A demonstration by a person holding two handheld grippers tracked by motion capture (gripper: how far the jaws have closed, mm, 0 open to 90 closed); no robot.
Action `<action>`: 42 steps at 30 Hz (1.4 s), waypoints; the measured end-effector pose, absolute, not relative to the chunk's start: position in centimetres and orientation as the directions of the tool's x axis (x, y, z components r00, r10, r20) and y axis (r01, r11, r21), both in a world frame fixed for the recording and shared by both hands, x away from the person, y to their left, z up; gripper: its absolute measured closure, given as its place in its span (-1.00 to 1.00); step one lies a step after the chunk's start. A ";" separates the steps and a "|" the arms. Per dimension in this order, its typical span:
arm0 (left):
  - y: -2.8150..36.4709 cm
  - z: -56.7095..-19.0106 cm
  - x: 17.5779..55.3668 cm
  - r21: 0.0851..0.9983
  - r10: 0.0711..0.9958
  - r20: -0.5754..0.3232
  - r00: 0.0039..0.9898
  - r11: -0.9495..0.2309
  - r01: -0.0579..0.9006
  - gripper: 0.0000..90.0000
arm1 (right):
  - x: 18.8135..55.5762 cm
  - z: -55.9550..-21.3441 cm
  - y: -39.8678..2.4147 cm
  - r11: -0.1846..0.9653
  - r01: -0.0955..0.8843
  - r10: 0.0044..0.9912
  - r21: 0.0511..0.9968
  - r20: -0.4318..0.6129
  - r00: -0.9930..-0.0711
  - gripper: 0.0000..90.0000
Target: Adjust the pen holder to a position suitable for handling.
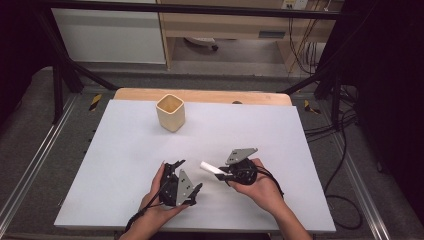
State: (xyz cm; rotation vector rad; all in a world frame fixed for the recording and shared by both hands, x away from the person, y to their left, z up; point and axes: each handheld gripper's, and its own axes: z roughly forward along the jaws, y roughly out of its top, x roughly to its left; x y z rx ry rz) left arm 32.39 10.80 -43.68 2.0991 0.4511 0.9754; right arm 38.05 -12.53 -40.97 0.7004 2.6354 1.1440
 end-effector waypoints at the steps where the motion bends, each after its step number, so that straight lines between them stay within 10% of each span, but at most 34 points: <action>1: 10.8 -43.7 32.4 0.762 0.582 0.496 0.645 -0.647 -0.002 -0.77 | 38.0 -40.9 -12.4 0.594 0.345 0.486 0.727 0.018 -0.874 0.58; 42: 8.8 -44.7 30.8 0.458 0.322 0.829 0.457 -0.860 -0.225 -0.31 | 36.5 -39.6 -9.9 0.610 0.325 0.434 0.723 0.038 -0.900 0.58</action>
